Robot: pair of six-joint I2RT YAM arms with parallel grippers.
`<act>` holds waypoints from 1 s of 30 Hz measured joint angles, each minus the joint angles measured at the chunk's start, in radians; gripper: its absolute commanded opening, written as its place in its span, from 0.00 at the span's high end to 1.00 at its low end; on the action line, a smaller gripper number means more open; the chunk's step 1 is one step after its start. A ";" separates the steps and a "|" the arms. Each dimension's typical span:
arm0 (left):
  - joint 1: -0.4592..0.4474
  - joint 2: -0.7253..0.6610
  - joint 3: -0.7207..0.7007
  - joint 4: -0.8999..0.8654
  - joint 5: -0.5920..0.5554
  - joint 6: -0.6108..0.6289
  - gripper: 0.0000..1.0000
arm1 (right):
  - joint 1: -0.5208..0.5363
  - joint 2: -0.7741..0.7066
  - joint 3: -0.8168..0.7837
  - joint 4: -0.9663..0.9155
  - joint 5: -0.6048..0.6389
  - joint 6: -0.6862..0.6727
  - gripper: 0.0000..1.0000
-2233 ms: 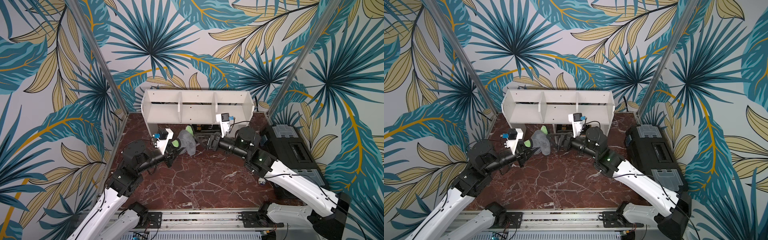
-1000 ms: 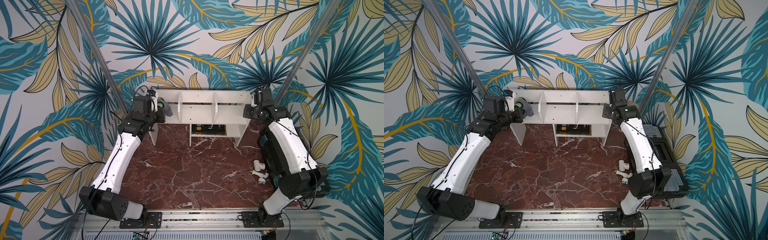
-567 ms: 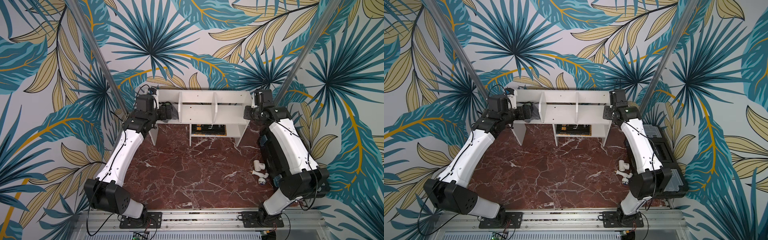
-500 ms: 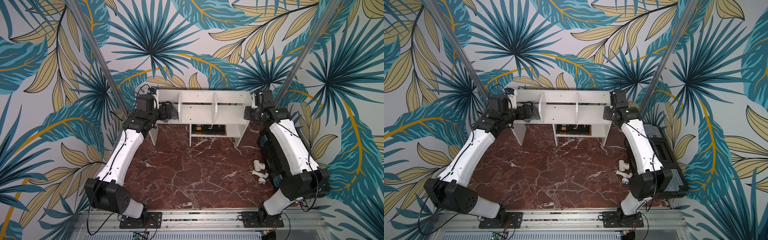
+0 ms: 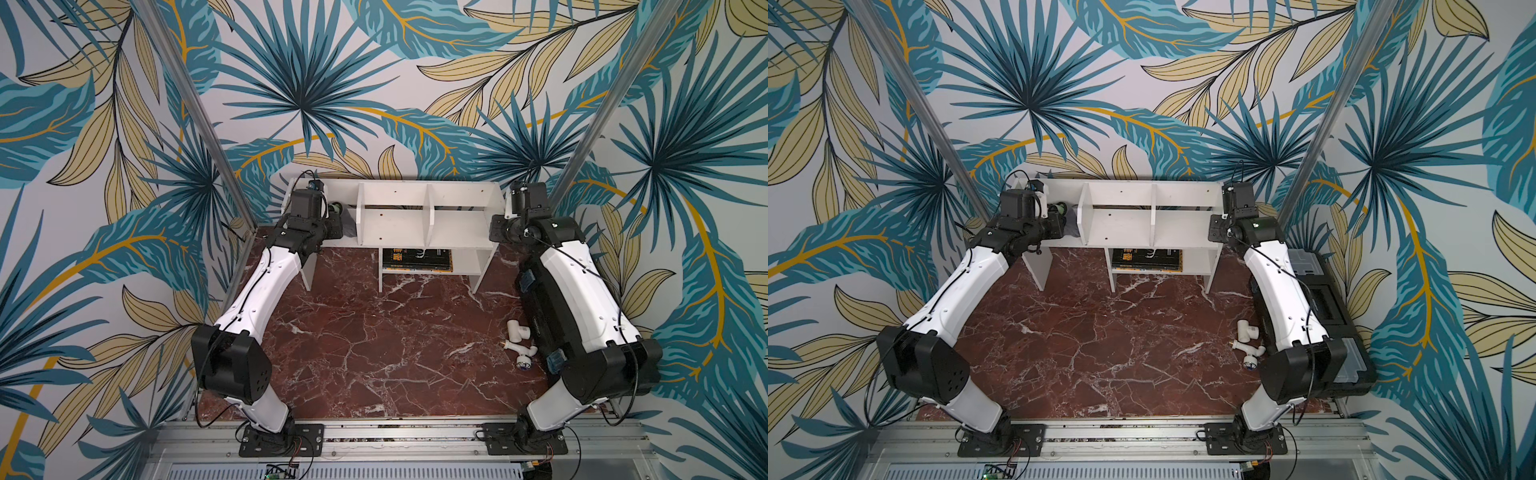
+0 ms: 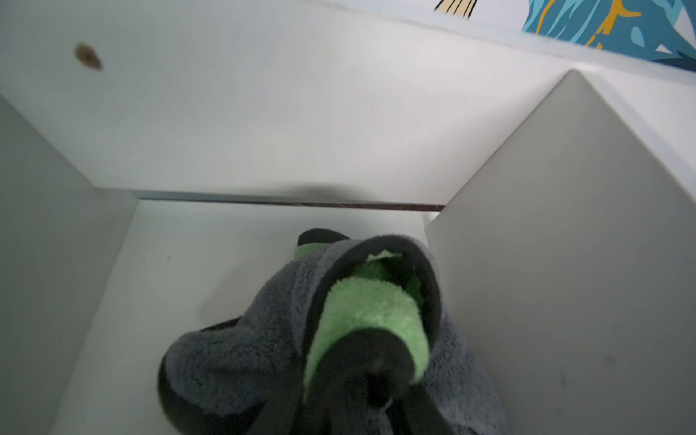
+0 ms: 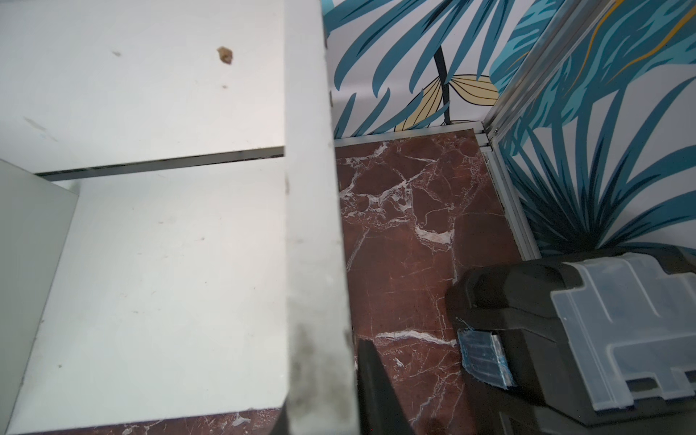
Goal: Wipe the bookshelf clean with a cloth
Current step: Wipe the dust from the shelf.
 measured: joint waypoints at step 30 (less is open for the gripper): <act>-0.077 0.063 0.092 -0.034 -0.164 0.015 1.00 | -0.058 -0.001 0.009 -0.006 -0.143 -0.108 1.00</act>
